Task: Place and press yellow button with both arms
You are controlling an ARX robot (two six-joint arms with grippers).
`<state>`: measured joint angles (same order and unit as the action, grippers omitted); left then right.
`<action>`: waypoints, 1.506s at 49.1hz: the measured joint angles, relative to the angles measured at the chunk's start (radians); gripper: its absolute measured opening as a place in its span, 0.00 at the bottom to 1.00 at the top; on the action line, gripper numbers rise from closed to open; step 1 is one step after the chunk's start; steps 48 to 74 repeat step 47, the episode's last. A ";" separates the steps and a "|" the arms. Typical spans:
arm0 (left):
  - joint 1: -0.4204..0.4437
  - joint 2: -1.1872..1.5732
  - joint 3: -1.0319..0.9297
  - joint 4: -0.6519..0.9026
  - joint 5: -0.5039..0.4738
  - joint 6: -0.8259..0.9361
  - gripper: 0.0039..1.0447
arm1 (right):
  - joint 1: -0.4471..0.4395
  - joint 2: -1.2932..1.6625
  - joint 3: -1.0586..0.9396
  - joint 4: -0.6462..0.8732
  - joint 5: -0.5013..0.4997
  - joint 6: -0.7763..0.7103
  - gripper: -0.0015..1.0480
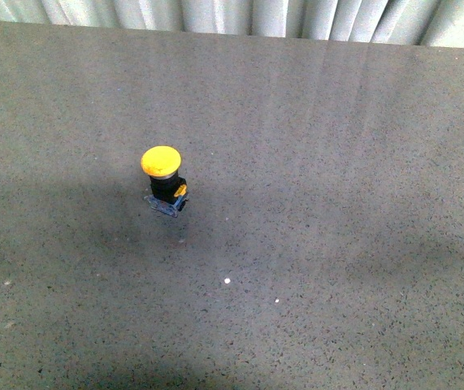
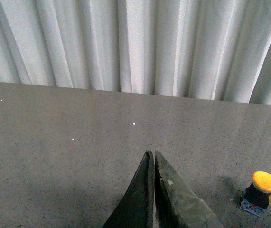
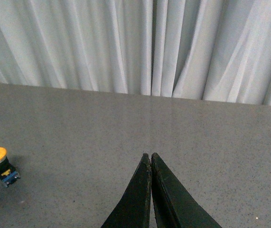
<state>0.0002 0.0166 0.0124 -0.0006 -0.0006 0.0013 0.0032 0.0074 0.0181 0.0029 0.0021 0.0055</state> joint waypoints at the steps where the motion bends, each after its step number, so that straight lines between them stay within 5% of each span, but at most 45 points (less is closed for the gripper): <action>1: 0.000 0.000 0.000 0.000 0.000 0.000 0.01 | 0.000 0.000 0.000 0.000 0.000 0.000 0.01; 4: 0.000 0.000 0.000 0.000 0.000 -0.001 0.11 | 0.000 -0.002 0.000 0.000 0.000 -0.002 0.04; 25: 0.000 0.000 0.000 0.000 0.000 0.001 0.93 | 0.000 -0.002 0.000 0.000 0.000 -0.002 0.86; 27: 0.000 0.000 0.000 0.000 0.000 0.000 0.91 | 0.000 -0.002 0.000 0.000 0.000 -0.002 0.93; 74: 0.000 0.000 0.000 0.000 0.000 0.000 0.91 | 0.000 -0.002 0.000 0.000 0.000 -0.002 0.91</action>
